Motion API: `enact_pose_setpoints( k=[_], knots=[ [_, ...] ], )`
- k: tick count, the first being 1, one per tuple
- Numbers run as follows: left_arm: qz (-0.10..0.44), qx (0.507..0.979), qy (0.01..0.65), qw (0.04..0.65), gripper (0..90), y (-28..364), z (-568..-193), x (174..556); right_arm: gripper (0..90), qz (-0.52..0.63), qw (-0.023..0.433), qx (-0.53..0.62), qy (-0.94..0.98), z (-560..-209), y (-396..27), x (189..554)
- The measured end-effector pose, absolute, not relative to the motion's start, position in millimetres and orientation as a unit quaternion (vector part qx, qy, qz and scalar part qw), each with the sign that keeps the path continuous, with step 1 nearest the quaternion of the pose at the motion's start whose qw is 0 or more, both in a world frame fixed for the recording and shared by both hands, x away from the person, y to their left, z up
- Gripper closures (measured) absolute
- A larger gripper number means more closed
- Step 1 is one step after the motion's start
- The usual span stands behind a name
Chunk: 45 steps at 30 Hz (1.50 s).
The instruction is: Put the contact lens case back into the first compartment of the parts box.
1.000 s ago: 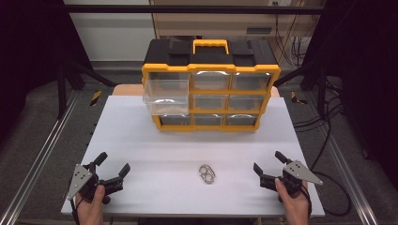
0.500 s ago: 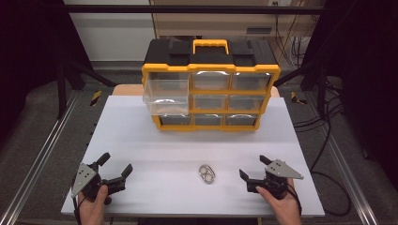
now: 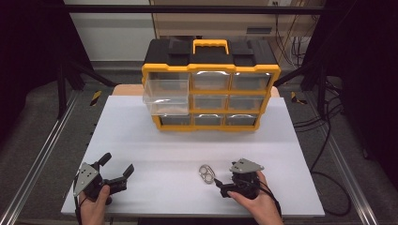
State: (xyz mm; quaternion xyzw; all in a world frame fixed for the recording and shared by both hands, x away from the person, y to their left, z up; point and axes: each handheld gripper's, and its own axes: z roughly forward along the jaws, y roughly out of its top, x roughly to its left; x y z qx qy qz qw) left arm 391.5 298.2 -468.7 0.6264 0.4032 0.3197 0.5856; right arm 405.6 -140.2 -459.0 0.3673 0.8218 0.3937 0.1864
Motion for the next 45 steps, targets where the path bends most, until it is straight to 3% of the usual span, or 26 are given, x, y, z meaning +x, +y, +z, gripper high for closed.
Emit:
enact_pose_setpoints(
  k=[10,23,34,45],
  knots=[
    [0.318,0.63,0.402,0.583,1.2,296.9,-468.6,392.2,21.5,0.353,0.163,0.367,0.845,-460.4,-106.9,417.9],
    [0.313,0.644,0.395,0.576,1.2,291.4,-470.5,395.8,46.9,0.322,0.149,0.381,0.854,-474.5,-81.5,430.5],
    [0.315,0.64,0.398,0.577,1.2,293.6,-469.8,396.0,49.1,0.361,0.149,0.393,0.833,-466.8,-92.0,430.9],
    [0.317,0.629,0.407,0.581,1.3,299.7,-469.3,398.1,49.1,0.436,0.187,0.401,0.783,-419.3,-122.1,439.0]
  ],
)
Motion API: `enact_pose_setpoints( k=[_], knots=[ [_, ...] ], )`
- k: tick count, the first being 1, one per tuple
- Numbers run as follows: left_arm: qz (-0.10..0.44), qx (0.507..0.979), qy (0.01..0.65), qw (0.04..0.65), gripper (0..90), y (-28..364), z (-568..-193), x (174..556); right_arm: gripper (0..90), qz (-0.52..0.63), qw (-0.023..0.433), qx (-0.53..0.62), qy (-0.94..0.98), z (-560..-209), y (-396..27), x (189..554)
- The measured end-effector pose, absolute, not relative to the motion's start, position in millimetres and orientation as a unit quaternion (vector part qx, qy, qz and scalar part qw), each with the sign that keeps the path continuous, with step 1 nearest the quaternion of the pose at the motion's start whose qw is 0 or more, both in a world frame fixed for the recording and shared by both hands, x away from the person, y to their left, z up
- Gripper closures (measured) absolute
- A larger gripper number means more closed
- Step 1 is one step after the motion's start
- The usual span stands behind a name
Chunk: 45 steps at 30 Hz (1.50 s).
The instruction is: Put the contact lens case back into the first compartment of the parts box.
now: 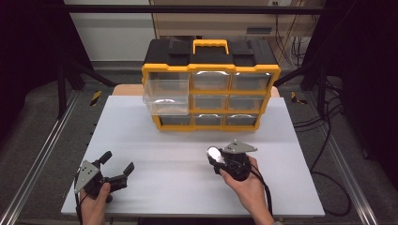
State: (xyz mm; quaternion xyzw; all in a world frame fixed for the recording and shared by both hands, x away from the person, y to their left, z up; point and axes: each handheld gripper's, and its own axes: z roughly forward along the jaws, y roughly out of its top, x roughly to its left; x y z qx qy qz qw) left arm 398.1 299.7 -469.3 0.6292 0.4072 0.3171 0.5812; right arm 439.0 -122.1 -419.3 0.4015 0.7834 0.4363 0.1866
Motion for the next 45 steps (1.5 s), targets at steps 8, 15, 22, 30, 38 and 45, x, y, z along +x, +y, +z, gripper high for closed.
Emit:
enact_pose_setpoints(
  k=[8,15,22,30,38,45],
  knots=[
    [0.313,0.627,0.407,0.586,1.4,300.7,-469.7,398.0,49.1,0.465,0.188,0.393,0.771,-388.2,-127.2,449.7],
    [0.313,0.626,0.409,0.586,1.5,299.7,-470.0,398.2,49.1,0.479,0.214,0.378,0.763,-354.2,-124.1,457.1],
    [0.312,0.628,0.409,0.583,1.5,299.1,-471.0,397.9,49.1,0.5,0.224,0.377,0.747,-323.6,-127.2,466.7],
    [0.313,0.631,0.407,0.582,1.5,297.7,-470.8,396.8,49.1,0.519,0.239,0.371,0.732,-289.5,-131.6,470.7],
    [0.316,0.63,0.408,0.581,1.5,298.1,-471.0,397.0,49.1,0.526,0.26,0.354,0.728,-259.1,-127.3,469.4],
    [0.314,0.63,0.407,0.582,1.6,298.4,-470.7,397.0,49.1,0.531,0.269,0.333,0.732,-235.1,-114.4,470.2]
  ],
)
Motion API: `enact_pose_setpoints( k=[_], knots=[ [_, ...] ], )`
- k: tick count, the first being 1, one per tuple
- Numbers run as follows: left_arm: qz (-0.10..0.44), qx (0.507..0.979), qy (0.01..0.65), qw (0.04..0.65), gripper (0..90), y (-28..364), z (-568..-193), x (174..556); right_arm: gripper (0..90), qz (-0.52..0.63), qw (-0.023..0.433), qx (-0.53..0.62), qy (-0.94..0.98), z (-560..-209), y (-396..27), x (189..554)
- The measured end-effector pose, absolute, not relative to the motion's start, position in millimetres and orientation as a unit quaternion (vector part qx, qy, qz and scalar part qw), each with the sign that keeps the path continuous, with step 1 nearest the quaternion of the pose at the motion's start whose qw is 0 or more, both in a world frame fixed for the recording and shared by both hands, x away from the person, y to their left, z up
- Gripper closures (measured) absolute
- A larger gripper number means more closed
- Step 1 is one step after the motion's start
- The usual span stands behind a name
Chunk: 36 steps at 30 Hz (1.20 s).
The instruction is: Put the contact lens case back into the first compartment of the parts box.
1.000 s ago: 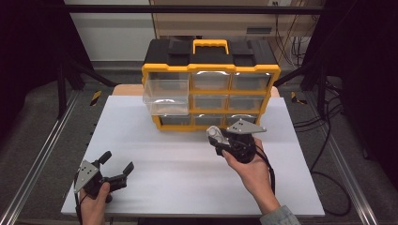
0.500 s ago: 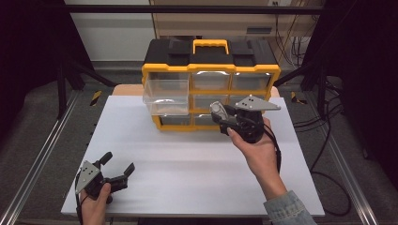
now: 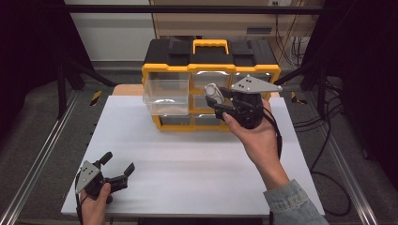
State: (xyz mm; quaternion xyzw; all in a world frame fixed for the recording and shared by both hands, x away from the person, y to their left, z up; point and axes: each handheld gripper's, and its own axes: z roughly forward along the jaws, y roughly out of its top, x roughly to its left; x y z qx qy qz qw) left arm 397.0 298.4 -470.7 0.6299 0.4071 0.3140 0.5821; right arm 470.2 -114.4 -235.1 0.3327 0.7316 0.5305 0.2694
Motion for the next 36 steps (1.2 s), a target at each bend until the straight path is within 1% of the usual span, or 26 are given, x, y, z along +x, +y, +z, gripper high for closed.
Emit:
enact_pose_setpoints(
  k=[17,26,36],
  knots=[
    [0.314,0.628,0.408,0.584,1.6,298.9,-470.4,396.8,49.1,0.529,0.276,0.3,0.744,-198.8,-79.8,479.5],
    [0.323,0.623,0.408,0.584,1.6,300.4,-468.9,395.7,49.1,0.531,0.272,0.292,0.747,-193.3,-68.5,483.4],
    [0.319,0.623,0.41,0.585,1.5,300.4,-469.6,396.5,49.1,0.531,0.275,0.29,0.747,-190.7,-60.0,487.7]
  ],
)
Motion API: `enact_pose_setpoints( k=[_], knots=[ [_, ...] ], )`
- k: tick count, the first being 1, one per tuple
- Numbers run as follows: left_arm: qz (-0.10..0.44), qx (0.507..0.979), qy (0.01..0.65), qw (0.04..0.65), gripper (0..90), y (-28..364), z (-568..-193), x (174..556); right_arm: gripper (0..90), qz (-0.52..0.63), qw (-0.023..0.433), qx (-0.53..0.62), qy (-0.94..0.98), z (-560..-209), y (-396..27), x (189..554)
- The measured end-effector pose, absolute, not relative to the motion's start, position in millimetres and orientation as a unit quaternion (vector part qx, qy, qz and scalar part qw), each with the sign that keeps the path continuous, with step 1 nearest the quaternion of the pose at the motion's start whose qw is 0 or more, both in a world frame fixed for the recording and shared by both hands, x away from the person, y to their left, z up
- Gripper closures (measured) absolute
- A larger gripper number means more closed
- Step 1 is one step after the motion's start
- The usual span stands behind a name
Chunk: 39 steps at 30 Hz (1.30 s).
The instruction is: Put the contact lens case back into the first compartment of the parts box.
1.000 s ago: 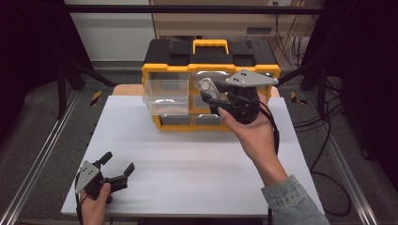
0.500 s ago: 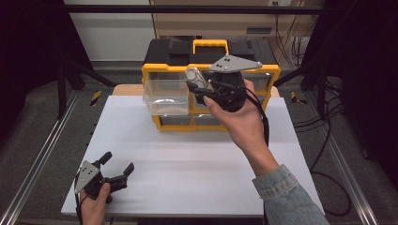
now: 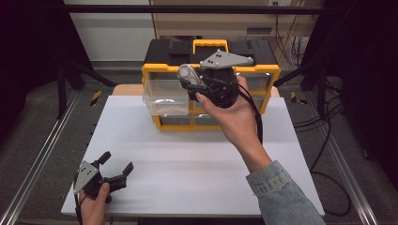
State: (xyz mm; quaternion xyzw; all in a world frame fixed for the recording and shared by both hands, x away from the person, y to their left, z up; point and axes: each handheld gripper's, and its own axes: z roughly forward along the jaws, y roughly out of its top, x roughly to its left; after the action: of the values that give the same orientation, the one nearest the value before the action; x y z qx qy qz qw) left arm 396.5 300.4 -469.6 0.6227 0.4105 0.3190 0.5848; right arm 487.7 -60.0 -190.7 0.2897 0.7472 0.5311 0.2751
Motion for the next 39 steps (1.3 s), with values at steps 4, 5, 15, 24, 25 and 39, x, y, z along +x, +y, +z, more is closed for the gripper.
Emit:
enact_pose_setpoints(
  k=[4,5,15,24,25,39],
  knots=[
    [0.319,0.622,0.411,0.586,1.5,300.6,-469.5,396.4,49.1,0.529,0.274,0.291,0.749,-190.9,-57.0,490.4],
    [0.319,0.622,0.411,0.586,1.5,300.7,-469.6,396.5,49.1,0.529,0.274,0.29,0.749,-190.8,-56.3,490.9],
    [0.319,0.622,0.41,0.586,1.5,300.5,-469.5,396.4,49.1,0.528,0.272,0.286,0.752,-189.8,-48.3,493.1],
    [0.321,0.621,0.411,0.586,1.5,300.9,-469.3,396.4,49.1,0.526,0.268,0.282,0.756,-191.9,-41.4,492.7],
    [0.321,0.621,0.41,0.586,1.5,300.9,-469.2,396.2,49.1,0.527,0.268,0.281,0.756,-192.4,-39.8,493.2],
    [0.321,0.621,0.411,0.586,1.5,301.1,-469.3,396.5,49.1,0.516,0.272,0.288,0.76,-194.7,-31.9,498.4]
  ],
)
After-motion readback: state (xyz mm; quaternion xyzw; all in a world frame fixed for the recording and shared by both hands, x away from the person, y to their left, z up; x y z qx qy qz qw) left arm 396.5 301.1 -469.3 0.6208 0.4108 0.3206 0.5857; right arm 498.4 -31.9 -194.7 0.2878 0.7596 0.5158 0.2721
